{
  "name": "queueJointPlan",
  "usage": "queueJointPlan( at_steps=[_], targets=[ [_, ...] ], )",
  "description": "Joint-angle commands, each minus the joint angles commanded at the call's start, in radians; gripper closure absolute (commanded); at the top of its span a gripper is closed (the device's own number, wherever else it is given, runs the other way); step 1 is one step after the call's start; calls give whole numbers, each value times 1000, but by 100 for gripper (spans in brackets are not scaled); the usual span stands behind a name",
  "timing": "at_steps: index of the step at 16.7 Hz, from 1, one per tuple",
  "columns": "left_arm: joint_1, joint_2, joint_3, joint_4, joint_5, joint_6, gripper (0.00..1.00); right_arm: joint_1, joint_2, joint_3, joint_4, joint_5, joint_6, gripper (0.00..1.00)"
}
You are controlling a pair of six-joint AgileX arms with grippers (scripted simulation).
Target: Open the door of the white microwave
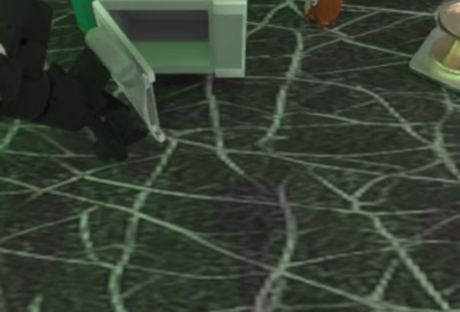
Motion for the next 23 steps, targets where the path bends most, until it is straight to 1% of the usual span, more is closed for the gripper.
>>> queueJointPlan(
  at_steps=[2,3,13,16,20,23],
  targets=[
    [0,0,0,0,0,0,2,0,0,0,0,0,0,0],
    [0,0,0,0,0,0,0,0,0,0,0,0,0,0],
    [1,-17,-3,-12,-5,-3,0,0,0,0,0,0,0,0],
    [2,-110,-19,-78,-17,-14,0,0,0,0,0,0,0,0],
    [-6,-241,-43,-182,-17,-29,0,0,0,0,0,0,0,0],
    [-8,-259,-46,-198,-16,-31,0,0,0,0,0,0,0,0]
  ],
)
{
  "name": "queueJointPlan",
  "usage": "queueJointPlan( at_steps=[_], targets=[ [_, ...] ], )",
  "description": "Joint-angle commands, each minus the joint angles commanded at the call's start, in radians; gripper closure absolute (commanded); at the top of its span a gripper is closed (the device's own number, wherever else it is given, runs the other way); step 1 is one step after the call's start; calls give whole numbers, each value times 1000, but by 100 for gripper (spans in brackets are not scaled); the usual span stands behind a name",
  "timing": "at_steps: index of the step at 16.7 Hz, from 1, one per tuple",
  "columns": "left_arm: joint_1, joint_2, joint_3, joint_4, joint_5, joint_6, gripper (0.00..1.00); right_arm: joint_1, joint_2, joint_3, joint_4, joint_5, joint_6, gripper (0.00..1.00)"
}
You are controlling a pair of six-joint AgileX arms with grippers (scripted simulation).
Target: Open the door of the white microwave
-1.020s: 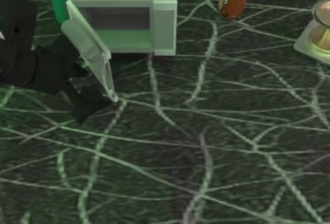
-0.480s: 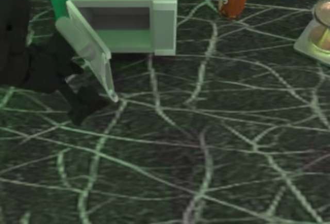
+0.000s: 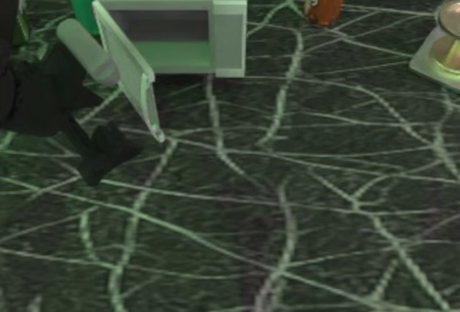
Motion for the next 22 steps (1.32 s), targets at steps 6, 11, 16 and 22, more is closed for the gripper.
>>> queueJointPlan(
  at_steps=[6,11,16,22],
  targets=[
    [-14,53,65,-60,-34,-64,0,0,0,0,0,0,0,0],
    [-90,238,370,-311,-178,-374,0,0,0,0,0,0,0,0],
    [-196,446,828,-631,-377,-877,0,0,0,0,0,0,0,0],
    [-313,643,1284,-984,-619,-1470,0,0,0,0,0,0,0,0]
  ],
)
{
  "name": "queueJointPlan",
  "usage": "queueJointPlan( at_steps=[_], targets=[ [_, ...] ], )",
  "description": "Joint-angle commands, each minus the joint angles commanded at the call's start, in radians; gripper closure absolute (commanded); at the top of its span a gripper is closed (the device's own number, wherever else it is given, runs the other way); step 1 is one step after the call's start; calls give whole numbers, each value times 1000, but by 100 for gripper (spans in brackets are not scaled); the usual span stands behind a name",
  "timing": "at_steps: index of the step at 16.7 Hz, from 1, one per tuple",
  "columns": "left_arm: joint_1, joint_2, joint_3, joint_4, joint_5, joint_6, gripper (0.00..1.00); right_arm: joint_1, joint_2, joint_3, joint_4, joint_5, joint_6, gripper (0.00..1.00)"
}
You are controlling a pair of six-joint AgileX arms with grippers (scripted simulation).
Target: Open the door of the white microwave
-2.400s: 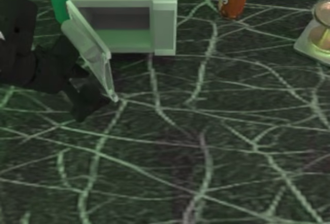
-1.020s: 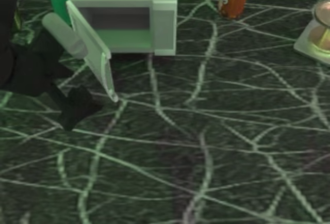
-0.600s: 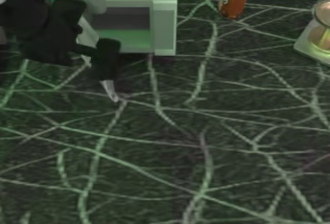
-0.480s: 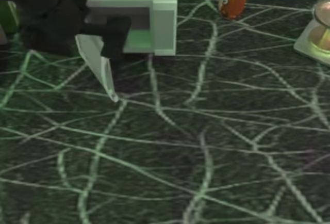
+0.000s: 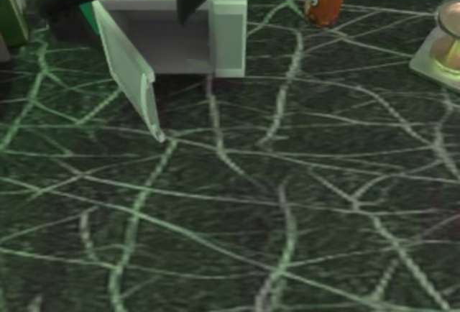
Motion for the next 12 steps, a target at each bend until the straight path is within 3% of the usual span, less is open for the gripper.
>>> queueJointPlan(
  at_steps=[5,12],
  targets=[
    [-55,86,200,-174,-124,-236,0,0,0,0,0,0,0,0],
    [-54,89,212,-185,-134,-253,0,0,0,0,0,0,0,0]
  ],
)
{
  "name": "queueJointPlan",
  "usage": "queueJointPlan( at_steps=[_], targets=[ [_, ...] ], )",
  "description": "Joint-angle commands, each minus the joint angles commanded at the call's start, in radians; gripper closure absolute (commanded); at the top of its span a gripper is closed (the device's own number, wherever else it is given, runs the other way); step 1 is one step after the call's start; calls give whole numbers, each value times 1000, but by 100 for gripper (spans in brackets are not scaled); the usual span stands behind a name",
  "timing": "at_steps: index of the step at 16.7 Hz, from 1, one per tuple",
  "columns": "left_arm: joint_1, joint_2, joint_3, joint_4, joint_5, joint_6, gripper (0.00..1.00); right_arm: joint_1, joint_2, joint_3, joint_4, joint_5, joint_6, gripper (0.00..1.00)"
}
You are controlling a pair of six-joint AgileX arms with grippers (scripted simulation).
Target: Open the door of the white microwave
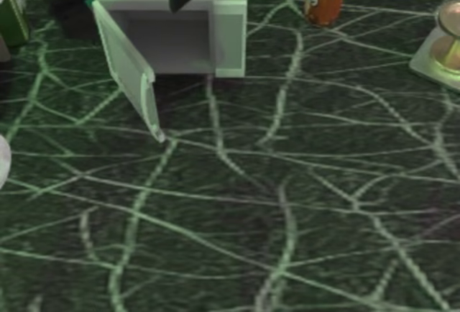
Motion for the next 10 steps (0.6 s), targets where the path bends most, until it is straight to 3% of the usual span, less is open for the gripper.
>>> queueJointPlan(
  at_steps=[4,10],
  targets=[
    [14,-20,-114,99,1,18,0,0,0,0,0,0,0,0],
    [51,-77,-445,374,5,54,0,0,0,0,0,0,0,0]
  ],
)
